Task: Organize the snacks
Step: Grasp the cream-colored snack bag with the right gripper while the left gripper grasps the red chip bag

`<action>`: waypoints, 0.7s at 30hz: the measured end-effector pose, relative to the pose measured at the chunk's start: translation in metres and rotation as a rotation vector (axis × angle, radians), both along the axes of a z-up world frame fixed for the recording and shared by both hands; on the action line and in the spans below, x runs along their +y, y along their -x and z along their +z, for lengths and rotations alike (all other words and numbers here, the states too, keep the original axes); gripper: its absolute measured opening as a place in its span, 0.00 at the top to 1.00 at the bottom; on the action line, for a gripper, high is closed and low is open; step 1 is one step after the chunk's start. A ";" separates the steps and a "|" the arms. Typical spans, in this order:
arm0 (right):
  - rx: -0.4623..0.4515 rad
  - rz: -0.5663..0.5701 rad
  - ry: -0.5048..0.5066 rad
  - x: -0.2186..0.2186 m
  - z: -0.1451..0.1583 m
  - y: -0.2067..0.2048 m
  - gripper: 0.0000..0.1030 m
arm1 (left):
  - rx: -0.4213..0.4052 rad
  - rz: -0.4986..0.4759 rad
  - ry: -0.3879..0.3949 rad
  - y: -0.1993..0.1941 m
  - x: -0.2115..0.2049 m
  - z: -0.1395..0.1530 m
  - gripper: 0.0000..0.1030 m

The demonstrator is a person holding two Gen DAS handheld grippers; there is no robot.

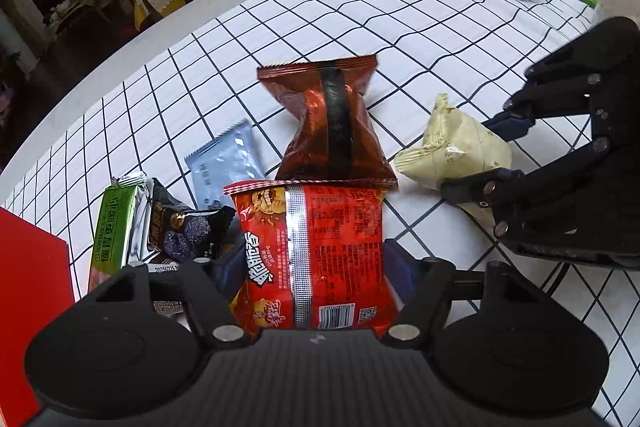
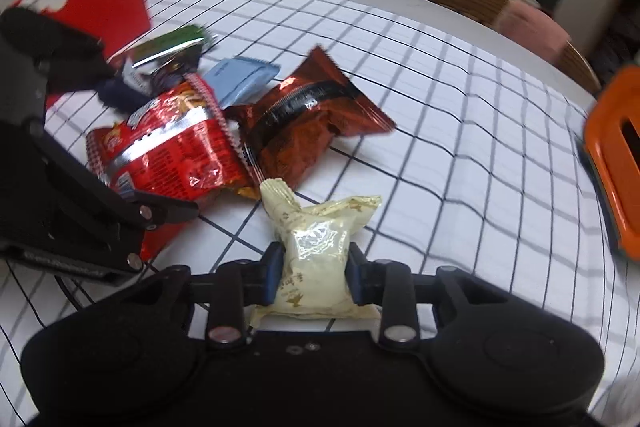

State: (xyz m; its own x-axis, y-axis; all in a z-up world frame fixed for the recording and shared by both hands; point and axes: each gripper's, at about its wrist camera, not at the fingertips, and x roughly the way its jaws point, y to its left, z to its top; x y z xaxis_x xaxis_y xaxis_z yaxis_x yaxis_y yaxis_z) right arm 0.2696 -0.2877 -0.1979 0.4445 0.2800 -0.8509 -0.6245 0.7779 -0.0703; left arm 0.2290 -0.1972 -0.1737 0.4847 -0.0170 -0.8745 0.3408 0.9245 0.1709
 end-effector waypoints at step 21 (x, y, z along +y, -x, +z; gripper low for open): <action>0.042 -0.291 -0.204 -0.008 0.034 0.076 0.72 | 0.025 0.074 0.121 0.038 0.042 0.016 0.59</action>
State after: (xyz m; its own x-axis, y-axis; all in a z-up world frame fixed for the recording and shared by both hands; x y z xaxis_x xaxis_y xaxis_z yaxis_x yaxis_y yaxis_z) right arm 0.1931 -0.2958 -0.1642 0.4966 0.3128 -0.8097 -0.3735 0.9190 0.1260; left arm 0.1906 -0.1548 -0.1574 0.4669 -0.0881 -0.8799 0.2741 0.9605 0.0492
